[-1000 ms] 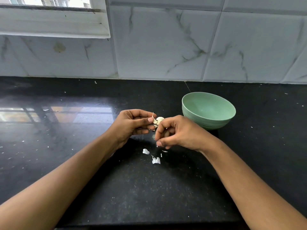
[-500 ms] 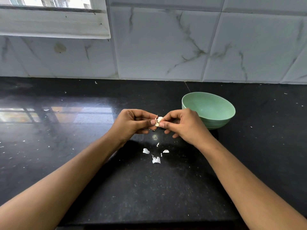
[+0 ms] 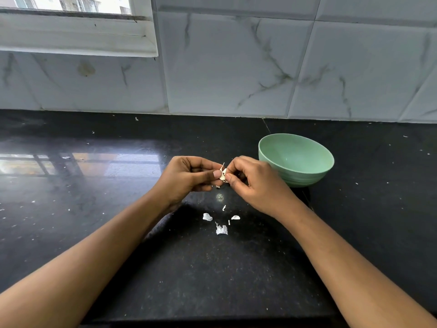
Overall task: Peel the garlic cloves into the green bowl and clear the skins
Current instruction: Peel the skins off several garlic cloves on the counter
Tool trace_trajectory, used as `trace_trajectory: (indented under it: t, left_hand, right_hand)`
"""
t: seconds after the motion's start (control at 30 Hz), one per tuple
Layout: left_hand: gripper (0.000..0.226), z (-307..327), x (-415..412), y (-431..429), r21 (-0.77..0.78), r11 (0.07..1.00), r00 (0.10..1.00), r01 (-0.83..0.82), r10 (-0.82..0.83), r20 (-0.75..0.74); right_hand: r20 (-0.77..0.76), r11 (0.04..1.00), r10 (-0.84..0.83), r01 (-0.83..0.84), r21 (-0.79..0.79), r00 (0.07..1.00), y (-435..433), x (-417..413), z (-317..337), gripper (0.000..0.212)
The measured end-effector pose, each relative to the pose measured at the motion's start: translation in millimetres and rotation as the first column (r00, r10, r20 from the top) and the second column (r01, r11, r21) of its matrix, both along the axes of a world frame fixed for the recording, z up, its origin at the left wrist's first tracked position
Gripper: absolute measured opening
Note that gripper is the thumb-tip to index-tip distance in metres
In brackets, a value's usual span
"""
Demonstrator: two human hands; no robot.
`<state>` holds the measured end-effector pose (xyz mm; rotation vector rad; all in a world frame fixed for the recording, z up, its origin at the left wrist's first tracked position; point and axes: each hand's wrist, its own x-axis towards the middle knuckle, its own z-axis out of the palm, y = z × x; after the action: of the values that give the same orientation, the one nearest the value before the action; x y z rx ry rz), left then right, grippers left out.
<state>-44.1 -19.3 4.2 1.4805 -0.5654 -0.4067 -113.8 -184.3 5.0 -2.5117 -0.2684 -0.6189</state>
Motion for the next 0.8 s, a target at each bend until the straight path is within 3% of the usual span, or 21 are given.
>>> trace_trajectory:
  t: [0.33, 0.5, 0.8]
  left_hand:
    - [0.02, 0.6, 0.4, 1.9, 0.001, 0.999, 0.998, 0.036, -0.036, 0.05]
    - [0.019, 0.9, -1.6, 0.5, -0.029, 0.999, 0.998, 0.044, -0.043, 0.039]
    - [0.021, -0.1, 0.6, 0.9, -0.026, 0.998, 0.998, 0.059, -0.058, 0.006]
  right_hand:
    - [0.001, 0.991, 0.051, -0.051, 0.125, 0.999, 0.3, 4.0, -4.1, 0.009]
    - [0.096, 0.992, -0.037, 0.025, 0.12, 0.995, 1.6, 3.9, -3.8, 0.006]
    - [0.136, 0.99, -0.107, 0.093, 0.105, 0.985, -3.5, 3.1, 0.4, 0.01]
